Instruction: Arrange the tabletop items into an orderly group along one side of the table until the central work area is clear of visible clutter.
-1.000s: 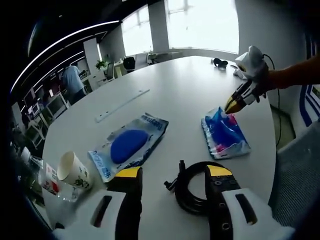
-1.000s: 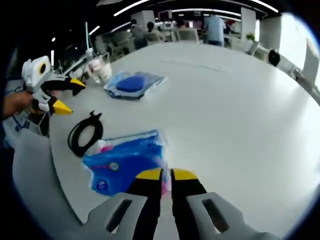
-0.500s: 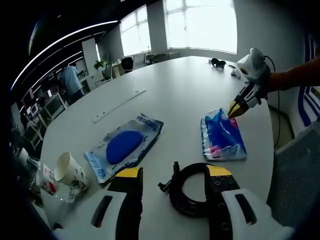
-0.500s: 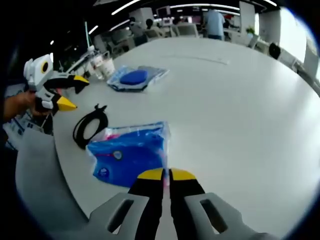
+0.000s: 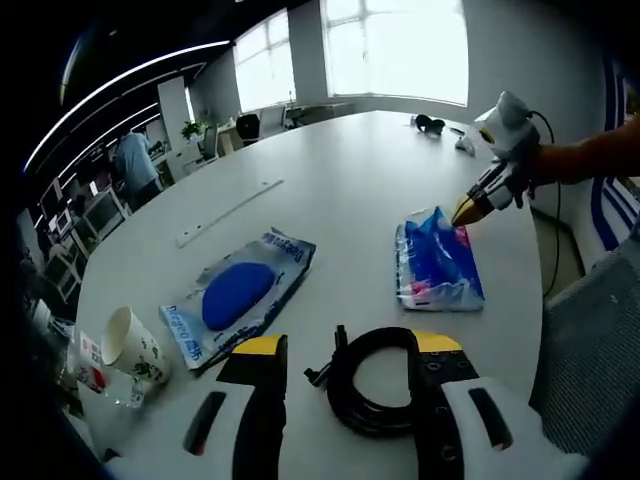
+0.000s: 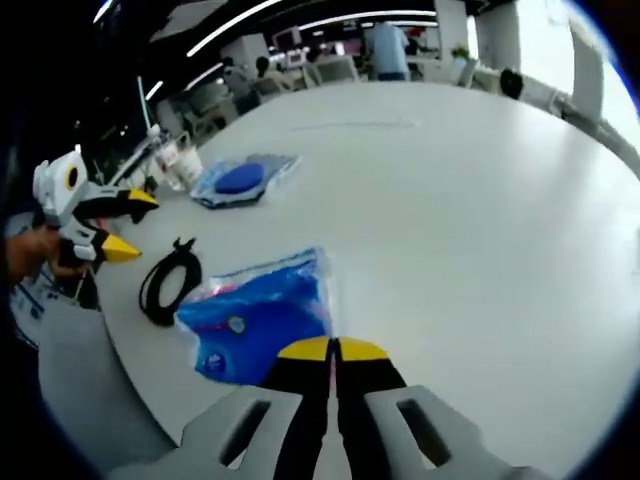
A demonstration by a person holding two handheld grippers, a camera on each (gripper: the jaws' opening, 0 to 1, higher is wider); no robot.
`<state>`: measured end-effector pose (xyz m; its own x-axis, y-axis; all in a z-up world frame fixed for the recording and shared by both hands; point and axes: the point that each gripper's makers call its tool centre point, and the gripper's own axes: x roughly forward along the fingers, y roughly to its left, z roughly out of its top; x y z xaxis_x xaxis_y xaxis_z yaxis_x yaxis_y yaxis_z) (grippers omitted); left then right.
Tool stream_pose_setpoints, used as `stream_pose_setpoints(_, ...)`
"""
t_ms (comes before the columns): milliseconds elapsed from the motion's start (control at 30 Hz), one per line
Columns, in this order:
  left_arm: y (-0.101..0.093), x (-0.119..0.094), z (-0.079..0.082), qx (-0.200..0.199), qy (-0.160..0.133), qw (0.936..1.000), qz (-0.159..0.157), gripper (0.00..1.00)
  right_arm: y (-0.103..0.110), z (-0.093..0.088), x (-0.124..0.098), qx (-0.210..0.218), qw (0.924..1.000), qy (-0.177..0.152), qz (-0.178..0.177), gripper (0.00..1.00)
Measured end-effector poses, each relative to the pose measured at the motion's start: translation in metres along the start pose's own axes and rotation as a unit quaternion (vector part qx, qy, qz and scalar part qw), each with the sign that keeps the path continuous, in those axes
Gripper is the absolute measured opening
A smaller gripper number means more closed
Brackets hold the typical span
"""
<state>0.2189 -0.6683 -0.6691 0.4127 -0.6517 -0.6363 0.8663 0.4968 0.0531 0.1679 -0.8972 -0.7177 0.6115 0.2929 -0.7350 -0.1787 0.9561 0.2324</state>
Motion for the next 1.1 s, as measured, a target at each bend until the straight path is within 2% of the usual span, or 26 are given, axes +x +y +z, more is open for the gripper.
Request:
stream_pose_setpoints(200, 0.002, 0.000, 0.000, 0.000, 0.000, 1.0000, 0.001, 0.46, -0.005, 0.002, 0.001, 0.040, 0.9992, -0.008, -0.008, 0.00)
stream_pose_setpoints(267, 0.002, 0.000, 0.001, 0.001, -0.001, 1.0000, 0.002, 0.46, -0.003, -0.001, 0.003, 0.030, 0.9995, -0.004, -0.009, 0.00)
stream_pose_setpoints(367, 0.002, 0.000, 0.002, 0.002, -0.002, 1.0000, 0.001, 0.46, 0.001, -0.004, 0.004, -0.009, 0.9999, 0.000, -0.009, 0.00)
stream_pose_setpoints(567, -0.006, 0.003, 0.003, 0.003, -0.003, 1.0000, -0.005, 0.47, 0.012, -0.010, 0.003, -0.030, 0.9996, -0.002, 0.002, 0.00)
stream_pose_setpoints(1100, -0.039, 0.015, 0.006, -0.001, -0.003, 0.9996, -0.029, 0.47, 0.022, -0.015, -0.004, -0.033, 0.9993, -0.006, 0.016, 0.02)
